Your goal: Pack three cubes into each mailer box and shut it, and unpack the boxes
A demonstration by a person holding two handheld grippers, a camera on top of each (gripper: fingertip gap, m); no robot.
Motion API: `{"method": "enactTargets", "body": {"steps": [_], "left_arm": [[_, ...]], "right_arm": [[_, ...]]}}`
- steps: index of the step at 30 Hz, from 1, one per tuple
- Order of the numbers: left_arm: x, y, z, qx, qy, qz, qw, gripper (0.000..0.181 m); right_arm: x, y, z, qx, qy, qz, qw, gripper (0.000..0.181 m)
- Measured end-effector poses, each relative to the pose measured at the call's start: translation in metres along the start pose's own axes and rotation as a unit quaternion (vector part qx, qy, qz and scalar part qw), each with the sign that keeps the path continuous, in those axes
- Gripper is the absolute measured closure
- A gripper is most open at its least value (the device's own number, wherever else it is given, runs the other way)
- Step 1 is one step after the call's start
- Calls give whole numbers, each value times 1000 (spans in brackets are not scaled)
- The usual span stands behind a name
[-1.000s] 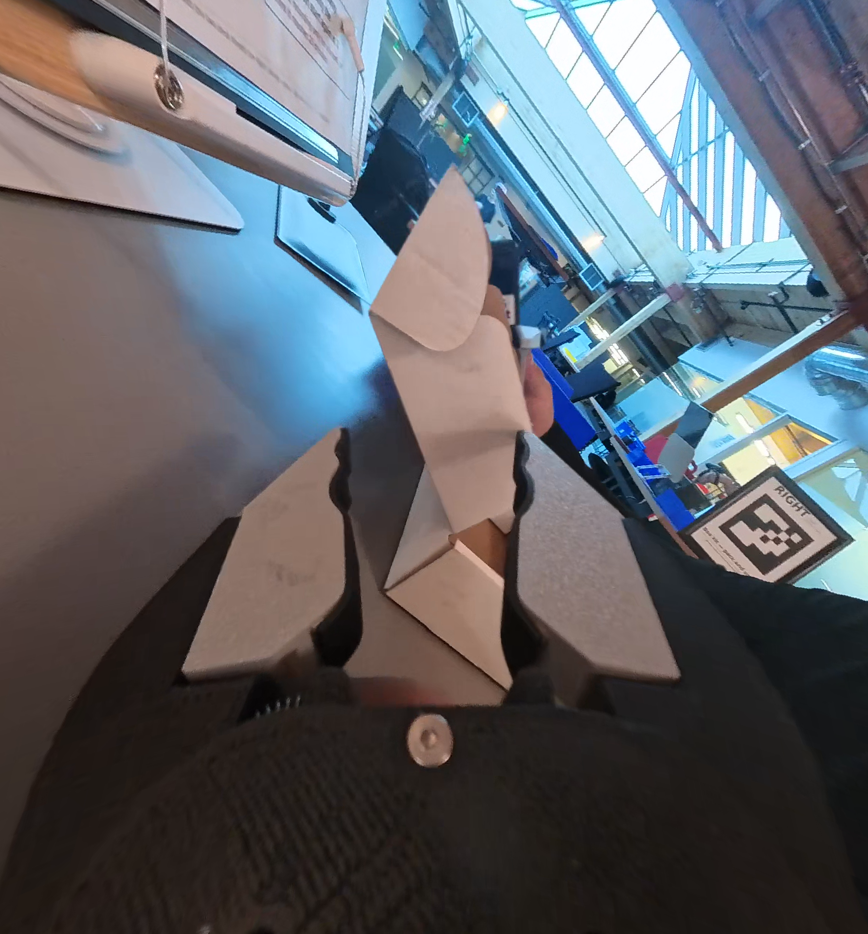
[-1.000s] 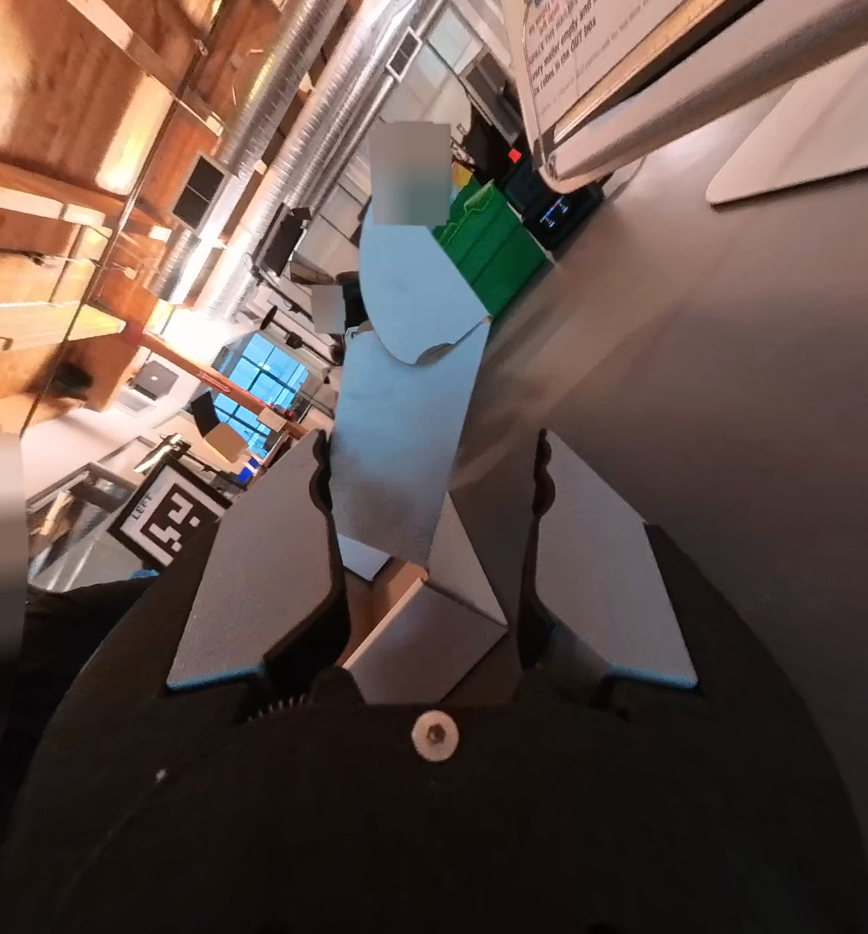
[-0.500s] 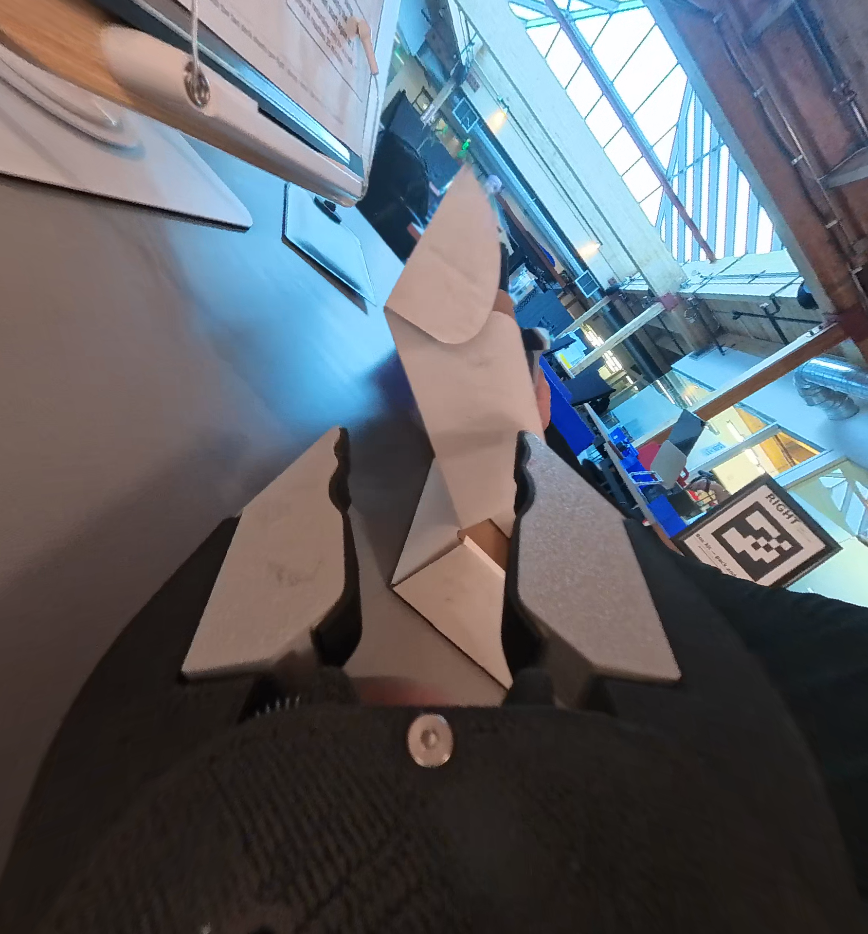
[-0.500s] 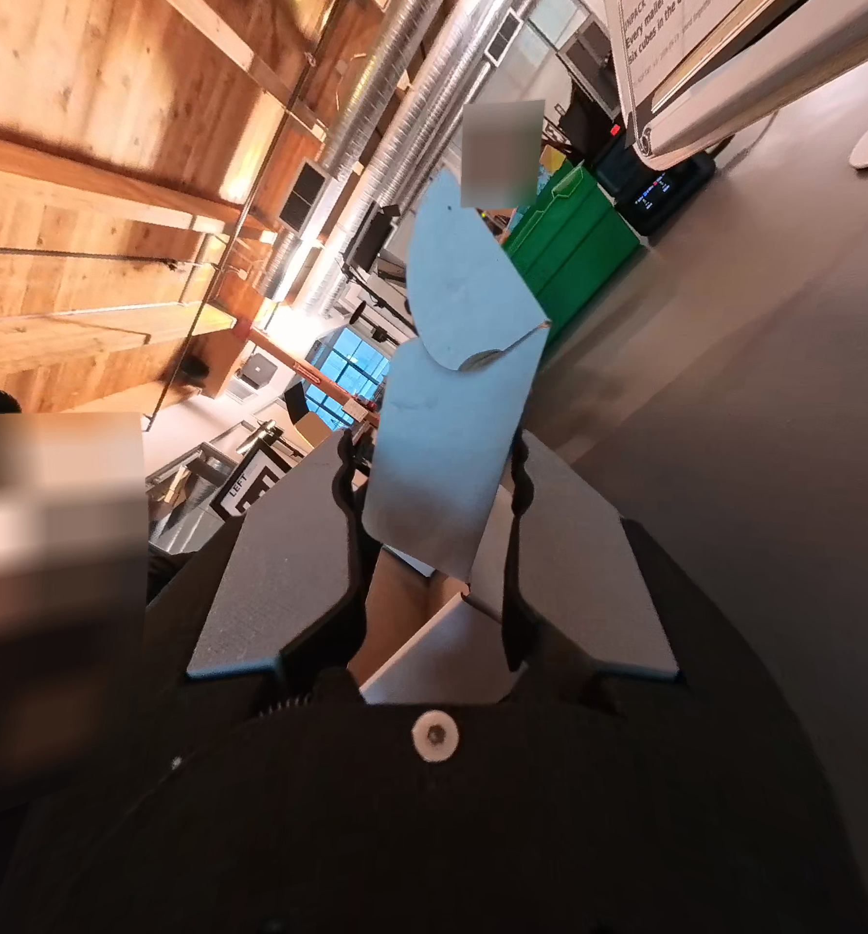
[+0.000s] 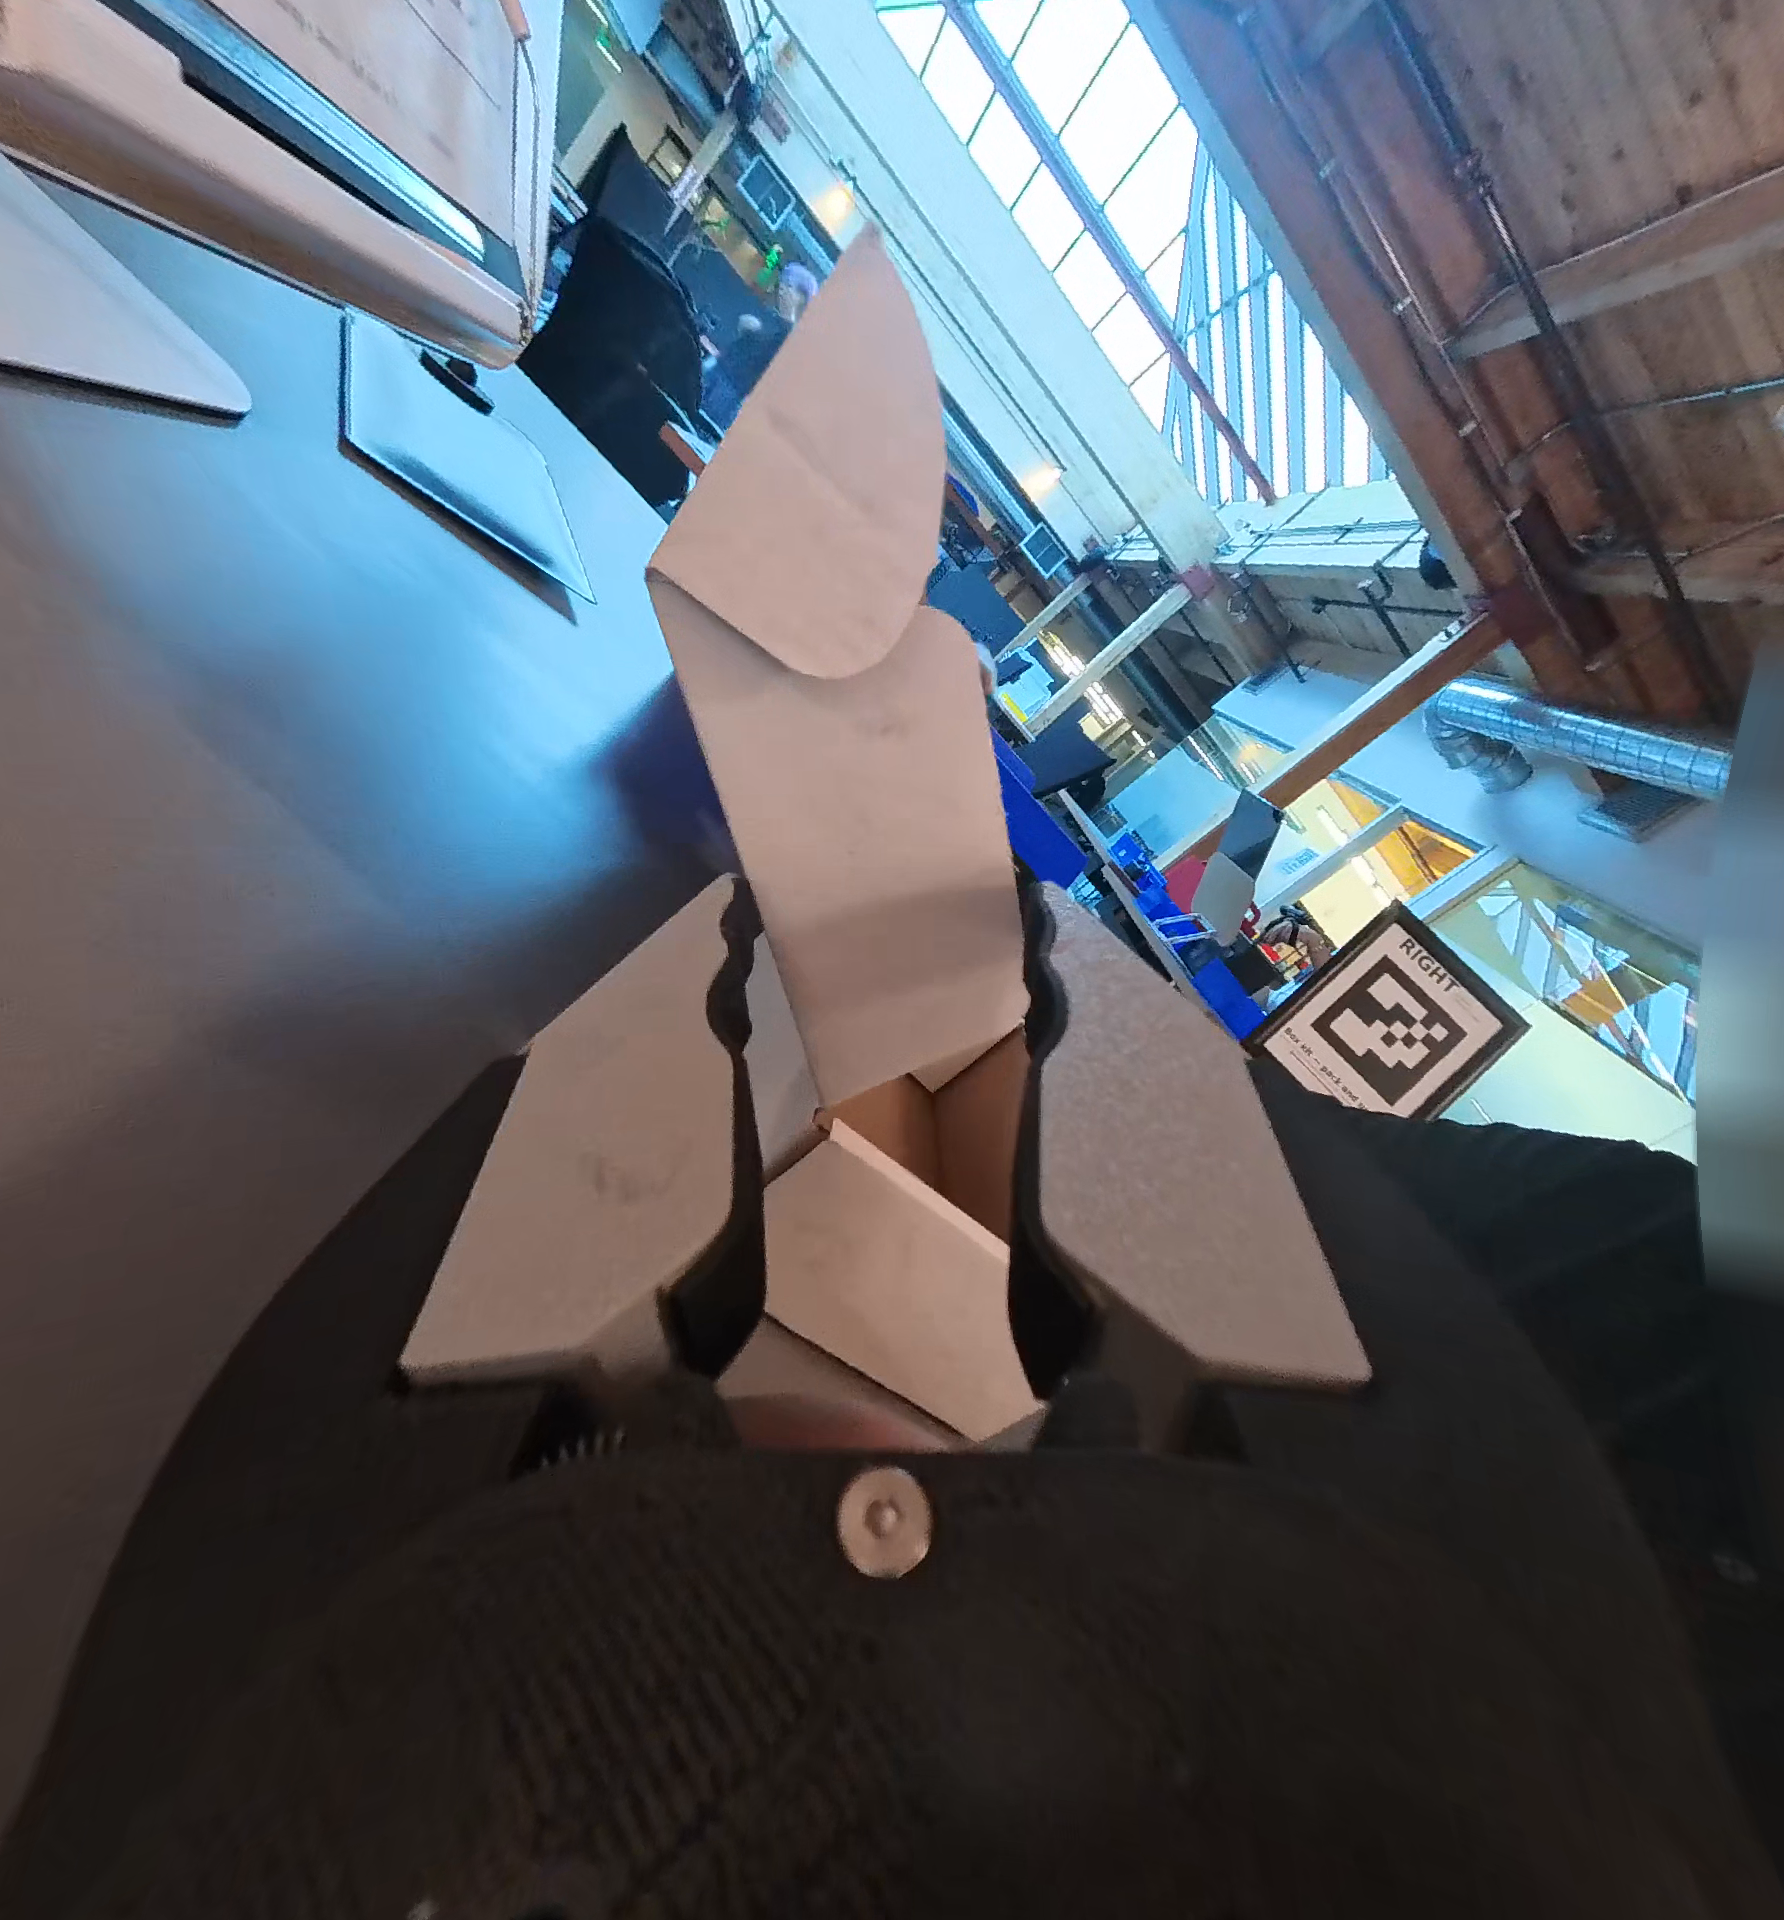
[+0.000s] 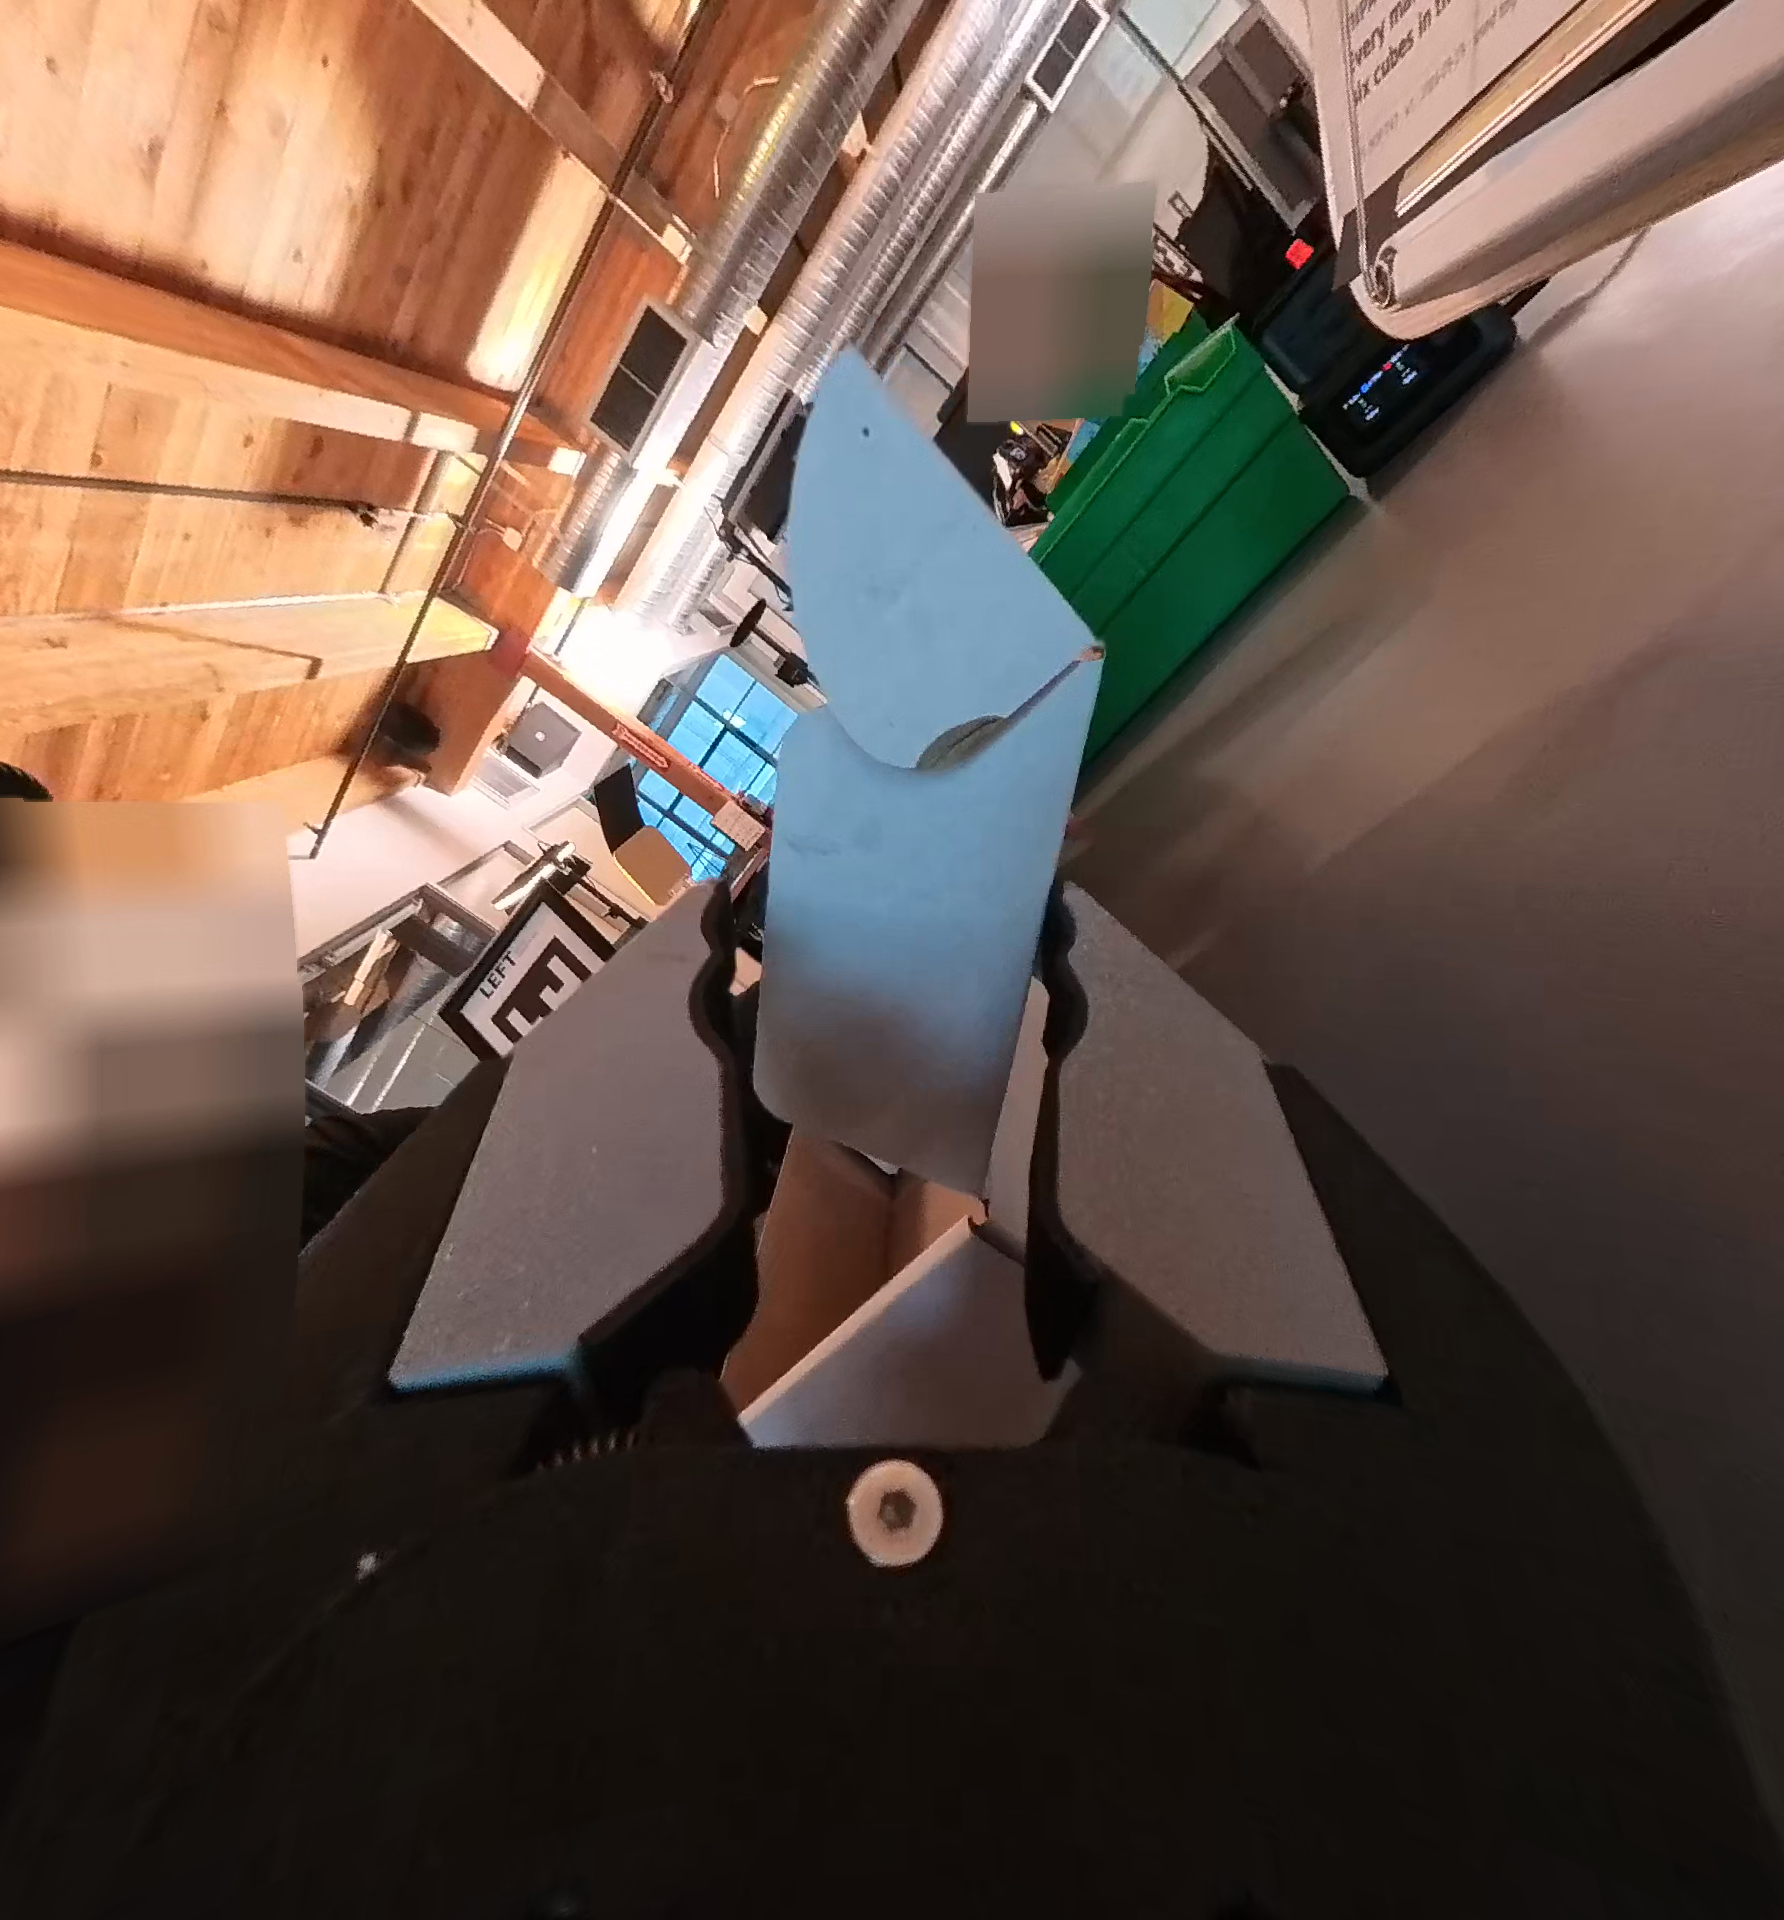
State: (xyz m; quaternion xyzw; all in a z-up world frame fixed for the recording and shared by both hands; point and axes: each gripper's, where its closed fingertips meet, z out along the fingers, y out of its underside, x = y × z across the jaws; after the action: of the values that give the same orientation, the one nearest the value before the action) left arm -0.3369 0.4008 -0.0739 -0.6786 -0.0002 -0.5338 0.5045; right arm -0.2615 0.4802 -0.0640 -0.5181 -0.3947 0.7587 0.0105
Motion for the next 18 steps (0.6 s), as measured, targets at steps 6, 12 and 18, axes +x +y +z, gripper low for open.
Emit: {"method": "enactTargets", "body": {"steps": [6,12,18], "left_arm": [[0,-1,-1,5,1,-4,1000,131],[2,2,2,-2,5,-3,1000,130],[4,2,3,-1,10,3,1000,132]], "right_arm": [[0,-2,-4,7,0,-1,1000,128],[-7,-3,-4,10,-22,2,1000,122],[-7,2,-1,-2,-19,-1,1000,131]]}}
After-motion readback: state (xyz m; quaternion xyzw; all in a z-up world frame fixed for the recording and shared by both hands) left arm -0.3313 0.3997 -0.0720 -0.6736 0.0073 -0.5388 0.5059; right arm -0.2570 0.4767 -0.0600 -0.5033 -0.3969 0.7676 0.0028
